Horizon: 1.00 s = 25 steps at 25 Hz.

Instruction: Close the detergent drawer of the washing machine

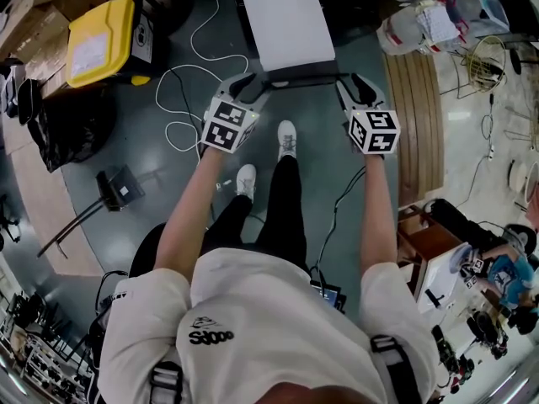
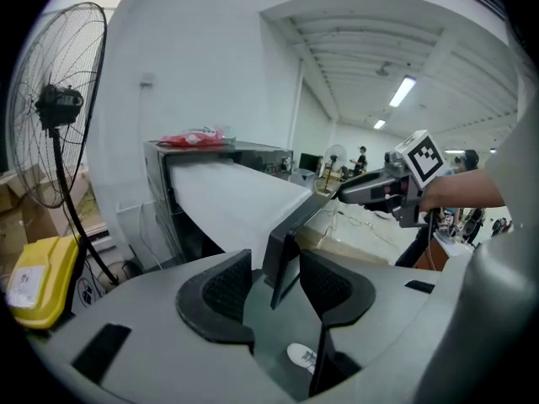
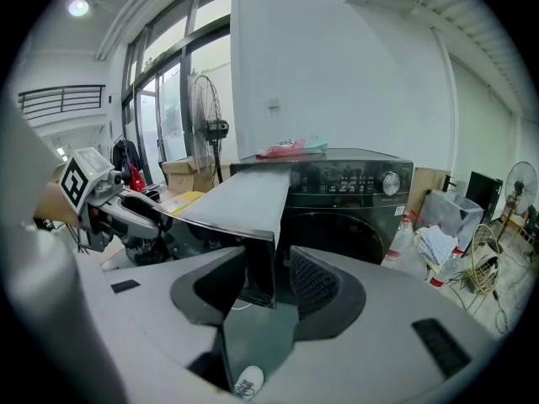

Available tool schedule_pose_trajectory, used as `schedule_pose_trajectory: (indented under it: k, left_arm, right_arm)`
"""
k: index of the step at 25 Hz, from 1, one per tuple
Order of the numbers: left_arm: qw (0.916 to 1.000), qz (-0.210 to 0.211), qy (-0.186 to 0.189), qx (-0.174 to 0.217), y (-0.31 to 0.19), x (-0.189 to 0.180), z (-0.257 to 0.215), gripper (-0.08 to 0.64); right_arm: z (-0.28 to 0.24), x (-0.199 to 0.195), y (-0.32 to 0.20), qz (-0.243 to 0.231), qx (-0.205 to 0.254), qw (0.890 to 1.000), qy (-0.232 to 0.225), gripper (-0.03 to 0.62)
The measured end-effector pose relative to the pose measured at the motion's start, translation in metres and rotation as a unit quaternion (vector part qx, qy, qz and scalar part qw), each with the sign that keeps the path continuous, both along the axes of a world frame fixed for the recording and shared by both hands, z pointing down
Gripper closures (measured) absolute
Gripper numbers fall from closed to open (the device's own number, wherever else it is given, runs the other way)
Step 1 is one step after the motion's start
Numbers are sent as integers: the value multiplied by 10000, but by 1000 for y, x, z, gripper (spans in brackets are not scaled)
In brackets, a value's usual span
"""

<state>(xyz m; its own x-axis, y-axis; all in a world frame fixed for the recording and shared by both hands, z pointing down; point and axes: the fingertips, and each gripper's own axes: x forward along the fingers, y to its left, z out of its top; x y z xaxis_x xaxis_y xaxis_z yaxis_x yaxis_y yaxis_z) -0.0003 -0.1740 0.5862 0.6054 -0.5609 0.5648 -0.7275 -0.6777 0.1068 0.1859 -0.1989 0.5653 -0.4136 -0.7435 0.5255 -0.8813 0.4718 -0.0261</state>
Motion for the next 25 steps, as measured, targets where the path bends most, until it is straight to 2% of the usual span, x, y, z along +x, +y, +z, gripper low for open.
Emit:
schedule_pose_trajectory:
  k: [5, 11, 20, 25]
  left_arm:
    - [9992, -352, 140, 140, -19, -10, -14, 373]
    - [9987, -456, 148, 164, -34, -20, -17, 373]
    - [9987, -465, 103, 171, -43, -12, -10, 371]
    - [9979, -584, 223, 162, -44, -13, -10, 371]
  right_arm:
    - [-8, -13, -17, -117, 115, 9999, -2, 440]
    - [-7, -25, -28, -108, -4, 9998, -151, 440]
    - [-10, -12, -45, 147, 18, 9996, -238, 439]
    - [-11, -14, -47, 112, 17, 9995, -299, 439]
